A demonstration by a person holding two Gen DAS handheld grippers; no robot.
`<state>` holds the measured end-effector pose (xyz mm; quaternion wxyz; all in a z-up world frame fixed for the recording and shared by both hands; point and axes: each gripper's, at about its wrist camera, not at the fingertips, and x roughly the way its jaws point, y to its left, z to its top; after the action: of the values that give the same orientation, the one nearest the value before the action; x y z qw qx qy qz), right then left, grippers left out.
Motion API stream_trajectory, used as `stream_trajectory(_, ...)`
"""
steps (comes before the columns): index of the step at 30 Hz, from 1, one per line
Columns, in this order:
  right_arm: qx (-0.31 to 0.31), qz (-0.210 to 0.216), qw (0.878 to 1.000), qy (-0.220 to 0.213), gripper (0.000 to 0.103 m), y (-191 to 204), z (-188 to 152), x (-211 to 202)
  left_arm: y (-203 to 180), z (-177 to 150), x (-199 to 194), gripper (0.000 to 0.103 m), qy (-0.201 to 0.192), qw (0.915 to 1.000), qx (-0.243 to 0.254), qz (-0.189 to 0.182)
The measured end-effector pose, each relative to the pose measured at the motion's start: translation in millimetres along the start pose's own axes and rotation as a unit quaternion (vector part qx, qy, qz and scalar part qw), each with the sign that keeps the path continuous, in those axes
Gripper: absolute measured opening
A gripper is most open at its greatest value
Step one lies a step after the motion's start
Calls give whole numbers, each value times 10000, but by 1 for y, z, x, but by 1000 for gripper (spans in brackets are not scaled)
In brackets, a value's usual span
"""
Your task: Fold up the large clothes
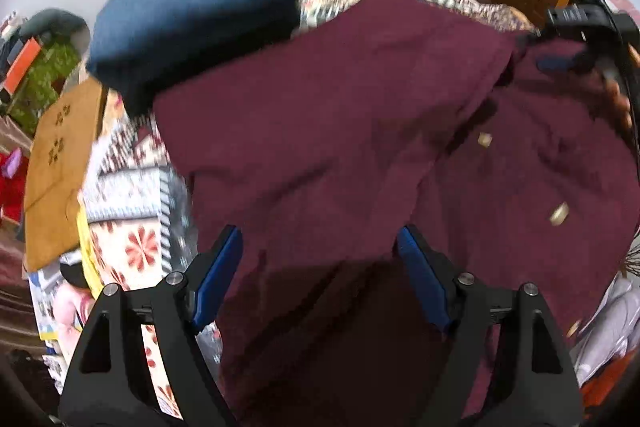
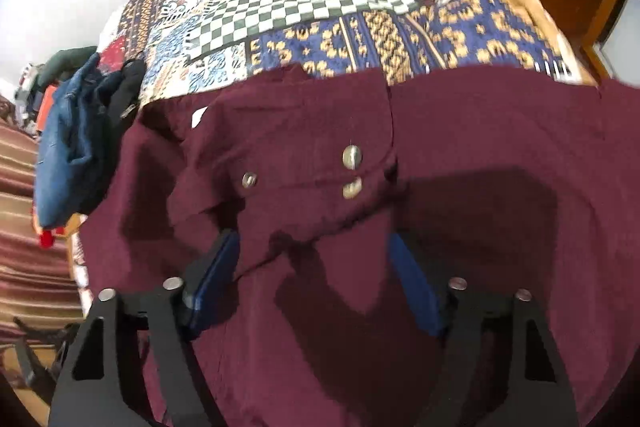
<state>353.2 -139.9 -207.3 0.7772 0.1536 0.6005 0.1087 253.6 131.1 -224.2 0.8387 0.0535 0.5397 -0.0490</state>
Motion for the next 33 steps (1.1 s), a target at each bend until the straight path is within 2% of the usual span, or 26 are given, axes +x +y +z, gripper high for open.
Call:
stream_trajectory(1, -29, -20, 10000, -3, 56, 2, 2, 4, 1, -5, 5, 79, 70, 10000, -12, -29)
stream_trajectory(3, 51, 1, 9999, 127, 32, 2, 5, 14, 2, -12, 10, 81, 134, 9999, -44, -60)
stream_trajectory(5, 119, -95, 9997, 204, 21, -1, 6, 22, 7, -16, 15, 85, 172, 9996, -181, -115)
stream_trajectory(6, 93, -104, 9998, 150, 19, -1, 7, 21, 11, -17, 17, 88, 164, 9994, -280, -156)
stream_trajectory(8, 17, -143, 9999, -92, 18, 1, 6, 10, 18, -18, 19, 89, 159, 9986, -476, -163)
stream_trajectory(11, -329, -368, 9958, -772, 16, 9, 5, -26, 27, -24, 20, 90, 164, 9973, -698, -179)
stream_trajectory(14, -472, -202, 9901, -1306, 15, 13, 6, -72, 31, -30, 18, 91, 110, 9967, -795, -74)
stream_trajectory(19, -689, 70, 9737, -2169, 15, 12, -3, -151, 41, -35, 9, 92, -32, 9947, -1011, 165)
stream_trajectory(23, -621, 143, 9721, -2257, 15, -4, -11, -170, 51, -35, 0, 92, -167, 9912, -1246, 422)
stream_trajectory(26, -498, 131, 9769, -2075, 15, -19, -18, -161, 64, -35, -9, 92, -305, 9867, -1498, 555)
stream_trajectory(29, -405, 67, 9804, -1929, 15, -32, -34, -152, 76, -38, -17, 92, -400, 9815, -1809, 482)
stream_trajectory(33, -271, -37, 9847, -1720, 15, -50, -52, -138, 81, -46, -17, 92, -278, 9806, -1904, 375)
